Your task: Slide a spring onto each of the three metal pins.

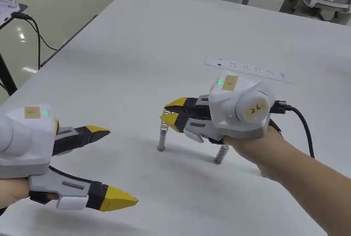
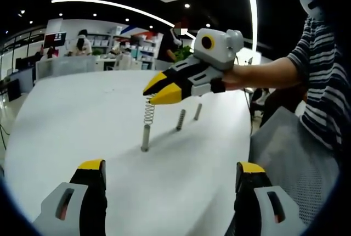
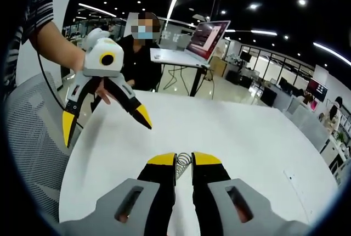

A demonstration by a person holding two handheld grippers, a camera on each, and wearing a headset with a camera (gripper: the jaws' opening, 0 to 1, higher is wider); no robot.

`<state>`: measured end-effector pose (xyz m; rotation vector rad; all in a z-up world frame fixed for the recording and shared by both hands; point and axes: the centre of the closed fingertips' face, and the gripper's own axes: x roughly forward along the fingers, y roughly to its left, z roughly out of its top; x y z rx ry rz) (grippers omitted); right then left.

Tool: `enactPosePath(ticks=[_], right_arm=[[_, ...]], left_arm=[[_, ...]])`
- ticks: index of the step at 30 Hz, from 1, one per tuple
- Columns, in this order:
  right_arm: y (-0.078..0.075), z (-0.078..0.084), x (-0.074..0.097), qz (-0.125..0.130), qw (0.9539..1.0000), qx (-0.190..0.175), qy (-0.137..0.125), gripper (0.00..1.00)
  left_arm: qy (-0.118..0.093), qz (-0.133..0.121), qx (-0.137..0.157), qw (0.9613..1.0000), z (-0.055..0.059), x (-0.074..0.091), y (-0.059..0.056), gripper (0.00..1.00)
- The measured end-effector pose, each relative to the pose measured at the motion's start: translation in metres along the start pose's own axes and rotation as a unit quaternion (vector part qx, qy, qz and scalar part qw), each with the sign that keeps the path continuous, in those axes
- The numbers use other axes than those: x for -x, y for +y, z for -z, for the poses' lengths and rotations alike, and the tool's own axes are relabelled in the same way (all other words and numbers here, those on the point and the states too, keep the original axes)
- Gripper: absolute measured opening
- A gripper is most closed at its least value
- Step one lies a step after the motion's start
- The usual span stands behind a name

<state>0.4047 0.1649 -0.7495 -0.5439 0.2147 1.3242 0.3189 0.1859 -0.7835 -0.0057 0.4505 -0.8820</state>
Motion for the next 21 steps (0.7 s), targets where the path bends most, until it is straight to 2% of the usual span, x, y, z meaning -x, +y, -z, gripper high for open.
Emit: enactPosePath(ticks=[17,21], right_arm=[[0.003,0.013,-0.008,-0.009,0.9998,-0.007,0.016,0.08],[0.004,0.02,-0.012,-0.011,0.9996,-0.01,0.024,0.08]], left_arm=[[0.003,0.001,0.003,1.0,0.002,0.0,0.0,0.95],[0.002,-0.001,0.004,1.0,0.003,0.0,0.001,0.95]])
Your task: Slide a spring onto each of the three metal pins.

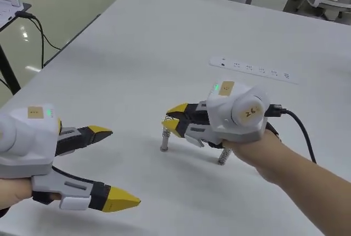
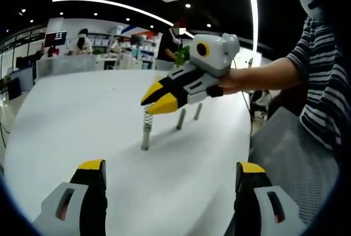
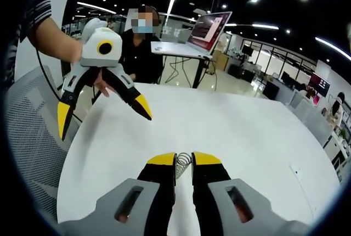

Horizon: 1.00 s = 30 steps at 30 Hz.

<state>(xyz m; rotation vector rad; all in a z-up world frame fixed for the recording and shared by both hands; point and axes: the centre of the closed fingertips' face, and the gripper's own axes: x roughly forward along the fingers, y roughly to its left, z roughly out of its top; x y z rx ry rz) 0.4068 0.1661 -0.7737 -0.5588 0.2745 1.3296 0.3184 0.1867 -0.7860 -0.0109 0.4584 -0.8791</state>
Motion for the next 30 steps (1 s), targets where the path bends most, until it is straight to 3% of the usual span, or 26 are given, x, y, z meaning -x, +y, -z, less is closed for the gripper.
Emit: enactPosePath(ticks=[11,21,30], right_arm=[[0.005,0.019,-0.011,-0.005,0.9997,0.0,0.026,0.08],[0.013,0.035,-0.019,-0.013,0.9986,0.003,0.051,0.08],[0.011,0.033,-0.016,-0.011,0.9984,-0.022,0.05,0.08]], left_arm=[[0.001,-0.003,0.002,1.0,0.001,0.0,0.002,0.95],[-0.007,0.0,0.002,1.0,-0.005,-0.005,-0.001,0.95],[-0.005,0.006,-0.001,1.0,-0.008,-0.009,-0.003,0.94]])
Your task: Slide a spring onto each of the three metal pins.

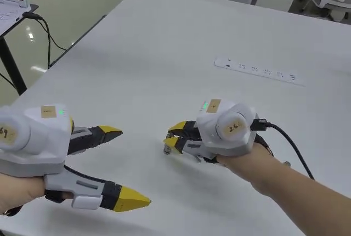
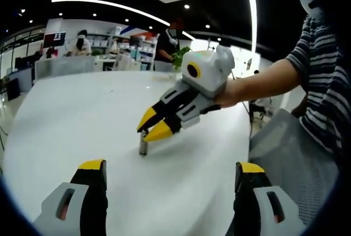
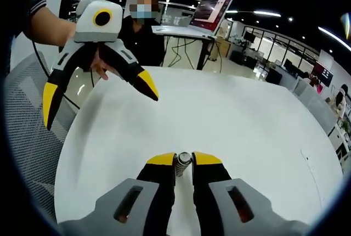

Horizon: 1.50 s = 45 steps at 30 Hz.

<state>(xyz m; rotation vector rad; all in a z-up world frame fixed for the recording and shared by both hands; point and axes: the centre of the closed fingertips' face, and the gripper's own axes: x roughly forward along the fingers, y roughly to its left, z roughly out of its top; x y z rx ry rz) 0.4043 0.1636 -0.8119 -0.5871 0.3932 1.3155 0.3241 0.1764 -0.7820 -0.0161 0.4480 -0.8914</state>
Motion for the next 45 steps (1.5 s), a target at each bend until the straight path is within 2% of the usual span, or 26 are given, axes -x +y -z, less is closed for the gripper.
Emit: enactPosePath(ticks=[6,9,15,18,20,24,28,31,33,37,42,45], right_arm=[[0.0,-0.006,0.006,0.002,0.9999,-0.007,-0.011,0.13],[-0.001,-0.009,0.013,0.005,0.9999,-0.007,-0.014,0.12],[-0.006,-0.015,0.035,0.013,0.9988,-0.031,-0.036,0.12],[-0.005,-0.013,0.048,0.015,0.9988,-0.033,-0.033,0.11],[-0.001,-0.013,0.056,0.009,0.9976,-0.051,-0.046,0.12],[0.003,-0.006,0.068,0.011,0.997,-0.06,-0.048,0.15],[0.006,0.0,0.081,0.02,0.9949,-0.081,-0.057,0.23],[0.007,0.007,0.09,0.026,0.9933,-0.097,-0.057,0.24],[0.007,0.012,0.096,0.037,0.9938,-0.091,-0.052,0.25],[0.005,0.014,0.111,0.046,0.9905,-0.111,-0.067,0.3],[0.006,0.023,0.13,0.057,0.9884,-0.119,-0.075,0.37],[0.007,0.032,0.142,0.067,0.9853,-0.135,-0.082,0.42]], left_arm=[[0.002,0.005,-0.005,1.0,-0.004,-0.003,-0.001,0.94],[0.002,0.006,-0.009,0.9999,-0.009,-0.005,-0.002,0.94],[-0.005,0.007,-0.012,0.9999,-0.021,-0.008,-0.001,0.94],[-0.012,0.008,-0.01,0.9999,-0.027,-0.009,-0.001,0.94],[-0.017,0.009,-0.008,0.9998,-0.031,-0.01,-0.002,0.94],[-0.011,0.011,-0.013,0.9998,-0.032,-0.014,-0.003,0.94],[-0.013,0.015,-0.014,0.9997,-0.035,-0.017,-0.007,0.94],[-0.007,0.018,-0.018,0.9997,-0.034,-0.019,-0.01,0.94],[-0.007,0.017,-0.018,0.9997,-0.035,-0.019,-0.01,0.94],[-0.012,0.014,-0.015,0.9997,-0.039,-0.019,-0.008,0.95],[-0.018,0.013,-0.013,0.9997,-0.042,-0.018,-0.009,0.96],[-0.016,0.012,-0.013,0.9997,-0.041,-0.018,-0.01,0.97]])
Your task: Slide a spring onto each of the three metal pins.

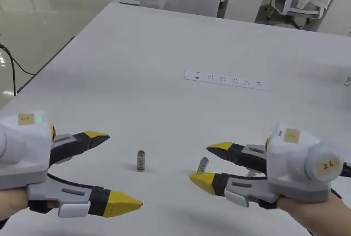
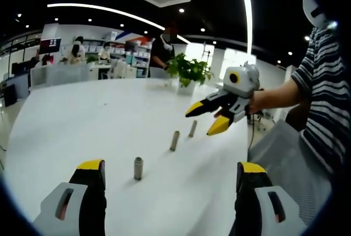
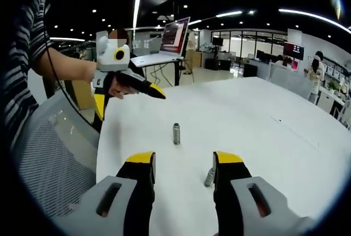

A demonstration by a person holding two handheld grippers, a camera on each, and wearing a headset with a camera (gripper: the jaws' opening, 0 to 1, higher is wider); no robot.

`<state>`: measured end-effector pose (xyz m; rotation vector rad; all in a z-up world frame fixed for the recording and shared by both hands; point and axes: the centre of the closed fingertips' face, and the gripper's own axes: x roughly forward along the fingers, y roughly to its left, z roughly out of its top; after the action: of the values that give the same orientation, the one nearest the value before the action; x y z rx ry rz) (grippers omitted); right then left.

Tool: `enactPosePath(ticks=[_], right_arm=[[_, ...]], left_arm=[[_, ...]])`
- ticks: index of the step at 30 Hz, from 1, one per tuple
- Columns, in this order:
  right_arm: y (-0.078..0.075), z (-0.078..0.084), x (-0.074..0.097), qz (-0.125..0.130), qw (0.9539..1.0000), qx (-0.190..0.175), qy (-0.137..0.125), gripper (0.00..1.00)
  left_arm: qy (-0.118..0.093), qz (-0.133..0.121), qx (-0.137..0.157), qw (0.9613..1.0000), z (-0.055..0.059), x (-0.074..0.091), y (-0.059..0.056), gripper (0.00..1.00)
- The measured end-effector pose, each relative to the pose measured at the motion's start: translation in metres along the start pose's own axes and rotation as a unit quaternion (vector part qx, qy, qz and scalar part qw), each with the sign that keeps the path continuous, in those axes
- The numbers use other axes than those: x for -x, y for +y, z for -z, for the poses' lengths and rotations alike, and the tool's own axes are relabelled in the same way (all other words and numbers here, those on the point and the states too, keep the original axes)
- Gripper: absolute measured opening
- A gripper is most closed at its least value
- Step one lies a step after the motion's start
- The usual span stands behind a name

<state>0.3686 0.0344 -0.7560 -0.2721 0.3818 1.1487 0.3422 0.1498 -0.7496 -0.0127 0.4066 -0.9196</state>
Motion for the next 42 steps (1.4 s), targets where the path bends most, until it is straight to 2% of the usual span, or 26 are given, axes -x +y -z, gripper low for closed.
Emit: enactPosePath(ticks=[7,11,14,19,22,28,33,42], right_arm=[[-0.006,0.017,0.027,0.037,0.9992,-0.01,0.001,0.52],[-0.009,0.025,0.041,0.056,0.9977,-0.037,-0.009,0.61],[-0.015,0.039,0.053,0.072,0.9963,-0.048,0.001,0.66],[-0.022,0.053,0.067,0.09,0.9933,-0.073,0.002,0.75],[-0.022,0.058,0.073,0.095,0.9925,-0.077,0.008,0.79],[-0.024,0.067,0.081,0.104,0.9913,-0.08,0.015,0.96],[-0.032,0.075,0.088,0.119,0.9884,-0.091,0.022,0.99],[-0.036,0.071,0.09,0.127,0.9873,-0.094,0.017,0.99]], left_arm=[[-0.001,-0.003,-0.001,1.0,0.0,0.001,-0.001,0.97],[0.001,-0.003,0.001,1.0,0.002,0.0,-0.003,0.98],[0.002,-0.002,0.003,1.0,0.003,0.0,-0.005,0.98],[0.006,-0.003,0.007,1.0,0.005,0.0,-0.006,0.98],[0.002,-0.007,0.008,0.9999,0.004,0.0,-0.005,0.98],[-0.004,-0.019,0.006,0.9998,0.002,0.002,-0.001,0.98],[0.0,-0.022,0.004,0.9997,0.004,0.005,-0.001,0.98],[-0.002,-0.025,0.002,0.9997,0.003,0.007,-0.003,0.98]])
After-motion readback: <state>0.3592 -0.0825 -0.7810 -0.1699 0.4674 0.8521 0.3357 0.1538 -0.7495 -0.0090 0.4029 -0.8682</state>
